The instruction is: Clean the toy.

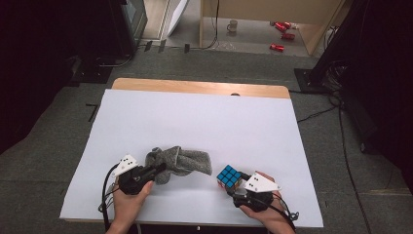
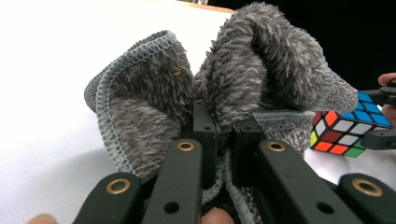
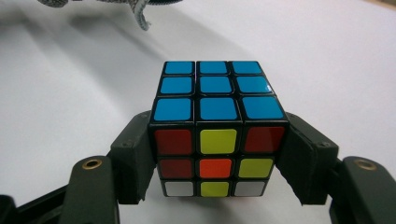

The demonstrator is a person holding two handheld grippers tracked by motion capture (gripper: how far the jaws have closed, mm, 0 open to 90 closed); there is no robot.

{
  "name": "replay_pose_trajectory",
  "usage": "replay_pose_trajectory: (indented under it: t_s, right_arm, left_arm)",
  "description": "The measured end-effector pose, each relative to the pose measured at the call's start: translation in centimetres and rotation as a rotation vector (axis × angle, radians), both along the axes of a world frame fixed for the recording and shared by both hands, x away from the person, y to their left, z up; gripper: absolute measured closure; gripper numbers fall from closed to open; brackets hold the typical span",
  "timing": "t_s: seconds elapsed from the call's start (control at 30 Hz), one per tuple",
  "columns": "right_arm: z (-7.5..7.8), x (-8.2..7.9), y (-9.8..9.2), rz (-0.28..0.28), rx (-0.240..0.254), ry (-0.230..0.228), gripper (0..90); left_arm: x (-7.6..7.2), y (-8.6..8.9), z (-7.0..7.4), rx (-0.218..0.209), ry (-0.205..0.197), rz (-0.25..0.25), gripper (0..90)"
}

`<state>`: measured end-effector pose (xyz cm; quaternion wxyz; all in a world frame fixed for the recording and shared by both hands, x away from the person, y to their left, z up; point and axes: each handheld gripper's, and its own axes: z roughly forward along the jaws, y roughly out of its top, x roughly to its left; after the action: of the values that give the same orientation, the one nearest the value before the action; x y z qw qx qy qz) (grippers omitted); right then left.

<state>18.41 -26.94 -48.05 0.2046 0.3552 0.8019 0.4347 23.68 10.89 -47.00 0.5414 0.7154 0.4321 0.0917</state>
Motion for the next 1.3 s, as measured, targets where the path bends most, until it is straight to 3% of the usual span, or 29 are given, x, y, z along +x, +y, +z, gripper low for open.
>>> replay_pose_trajectory:
  t_s: [0.3,0.7,0.87,1.0,1.03,1.07,1.17,1.3]
  right_arm:
    - [1.2,0.1,0.1,0.058,0.029,0.007,35.0]
    - [5.2,0.9,4.0,0.201,0.02,0.006,35.1]
    - [6.3,1.5,6.0,0.231,0.013,0.007,35.0]
    - [6.5,1.8,6.8,0.242,0.049,0.001,35.1]
    - [6.5,1.9,6.9,0.244,0.053,0.002,35.0]
    - [6.4,1.9,7.0,0.246,0.054,0.002,35.0]
    - [6.3,1.9,7.3,0.257,0.055,0.001,35.0]
    - [6.3,1.8,7.7,0.267,0.061,-0.001,35.1]
  left_arm:
    - [-0.2,-0.1,0.5,-0.042,-0.014,-0.013,84.7]
    - [-1.2,-1.5,3.9,-0.204,-0.053,-0.083,85.0]
    - [-0.9,-1.7,4.6,-0.297,-0.013,-0.092,85.1]
    - [-0.5,-1.8,4.4,-0.328,0.053,-0.026,85.1]
    - [-0.5,-1.8,4.4,-0.328,0.053,-0.026,85.1]
    - [-0.3,-1.9,4.4,-0.285,0.081,0.057,85.2]
    - [-0.3,-2.7,4.4,-0.194,0.078,0.146,85.2]
    - [-0.7,-4.0,4.3,-0.112,0.042,0.118,85.1]
